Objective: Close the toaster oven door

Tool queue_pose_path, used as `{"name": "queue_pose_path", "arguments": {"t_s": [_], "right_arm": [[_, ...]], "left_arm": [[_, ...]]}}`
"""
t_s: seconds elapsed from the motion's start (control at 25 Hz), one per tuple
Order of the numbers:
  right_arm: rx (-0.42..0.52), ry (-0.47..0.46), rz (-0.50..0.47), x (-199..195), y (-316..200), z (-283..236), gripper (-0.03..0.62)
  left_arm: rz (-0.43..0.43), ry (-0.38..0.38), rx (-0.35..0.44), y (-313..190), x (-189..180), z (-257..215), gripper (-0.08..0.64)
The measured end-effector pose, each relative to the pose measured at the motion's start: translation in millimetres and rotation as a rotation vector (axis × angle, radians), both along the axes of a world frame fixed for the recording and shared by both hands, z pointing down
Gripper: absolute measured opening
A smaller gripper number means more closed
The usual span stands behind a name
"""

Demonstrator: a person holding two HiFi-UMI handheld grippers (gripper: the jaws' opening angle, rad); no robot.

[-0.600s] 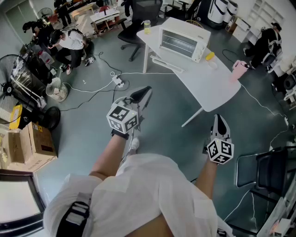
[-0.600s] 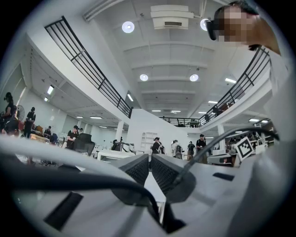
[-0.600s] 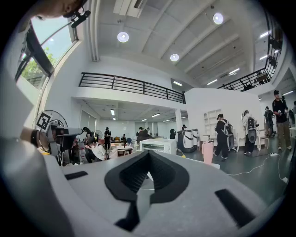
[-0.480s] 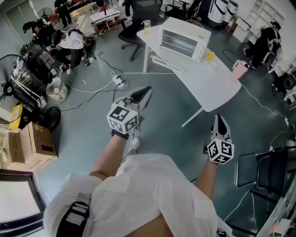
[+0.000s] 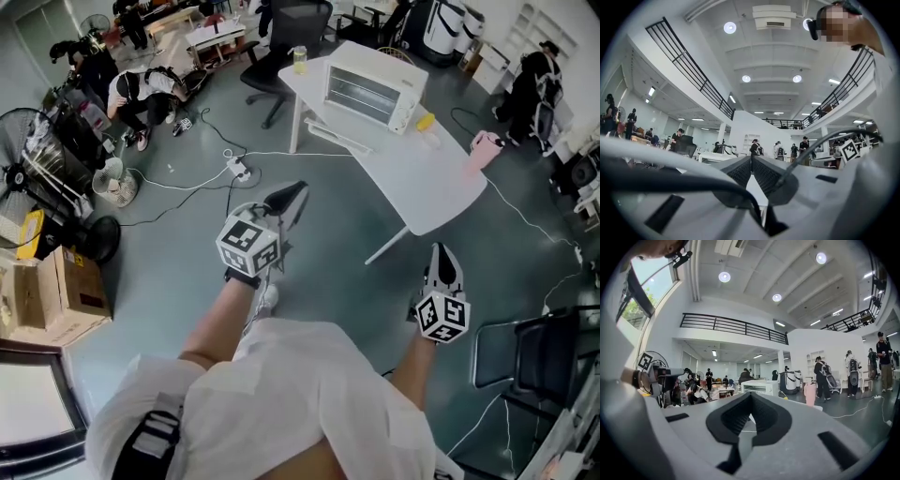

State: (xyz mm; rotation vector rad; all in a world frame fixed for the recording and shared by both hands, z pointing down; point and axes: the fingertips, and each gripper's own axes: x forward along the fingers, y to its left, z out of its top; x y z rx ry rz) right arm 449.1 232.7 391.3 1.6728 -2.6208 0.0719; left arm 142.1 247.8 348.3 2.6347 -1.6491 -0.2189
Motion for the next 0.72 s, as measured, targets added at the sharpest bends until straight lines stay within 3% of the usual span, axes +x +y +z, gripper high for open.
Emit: {"name": "queue_pose_path", "arguments": {"t_s": [0.16, 0.72], "right_arm": [[0.019, -0.034, -0.002, 0.4, -2.6, -4.8, 0.003], [0.013, 0.023, -0.05, -24.1, -12.8, -0.7, 0.003]], "left_arm": [[0.005, 0.004, 0.001, -4.5, 1.9, -1.1, 0.018], [-0.017, 0.038, -0.007, -20.1, -28.0, 3.8, 0.018]]}}
